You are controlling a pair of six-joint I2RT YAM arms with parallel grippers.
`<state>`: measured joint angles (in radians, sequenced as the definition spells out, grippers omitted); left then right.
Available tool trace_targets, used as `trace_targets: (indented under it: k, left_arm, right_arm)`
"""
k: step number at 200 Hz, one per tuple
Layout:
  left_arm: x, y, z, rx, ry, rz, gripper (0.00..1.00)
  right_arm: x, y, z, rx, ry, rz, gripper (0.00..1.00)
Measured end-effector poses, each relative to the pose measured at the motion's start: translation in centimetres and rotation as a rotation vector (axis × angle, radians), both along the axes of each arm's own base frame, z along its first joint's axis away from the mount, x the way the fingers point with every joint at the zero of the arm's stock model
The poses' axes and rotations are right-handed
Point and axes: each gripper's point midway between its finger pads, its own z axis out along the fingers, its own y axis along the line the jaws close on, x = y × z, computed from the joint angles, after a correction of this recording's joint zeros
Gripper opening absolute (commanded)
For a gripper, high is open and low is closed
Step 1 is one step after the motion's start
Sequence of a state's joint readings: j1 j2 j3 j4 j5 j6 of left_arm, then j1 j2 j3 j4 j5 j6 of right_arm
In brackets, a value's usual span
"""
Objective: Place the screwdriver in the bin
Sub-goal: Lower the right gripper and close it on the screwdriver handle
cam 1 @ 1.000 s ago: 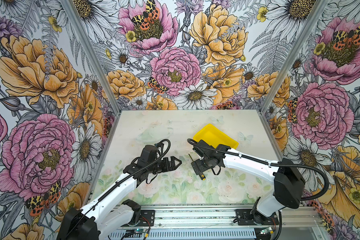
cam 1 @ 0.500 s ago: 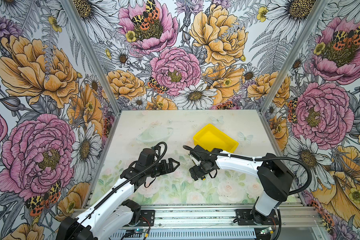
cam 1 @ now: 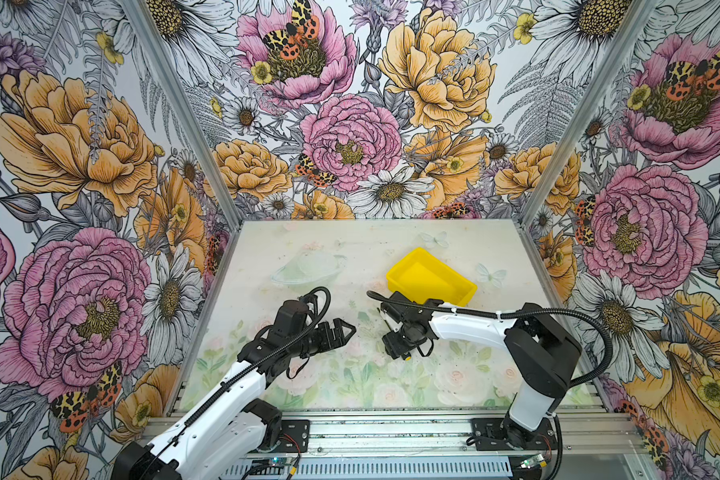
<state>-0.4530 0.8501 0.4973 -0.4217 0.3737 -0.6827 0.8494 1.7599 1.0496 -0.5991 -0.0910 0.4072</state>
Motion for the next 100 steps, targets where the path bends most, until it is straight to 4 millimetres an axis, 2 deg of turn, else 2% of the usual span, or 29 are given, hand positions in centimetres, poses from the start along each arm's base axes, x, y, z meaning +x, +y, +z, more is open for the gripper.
trace_targets:
  k: [82, 100]
  left_arm:
    - [0.15, 0.21, 0.02, 0.000, -0.001, 0.009, 0.99]
    - [0.26, 0.36, 0.00, 0.001, 0.000, 0.016, 0.99]
  right_arm:
    - [0.39, 0.19, -0.16, 0.019, -0.011, -0.020, 0.31]
    - [0.39, 0.21, -0.15, 0.020, -0.010, -0.022, 0.21]
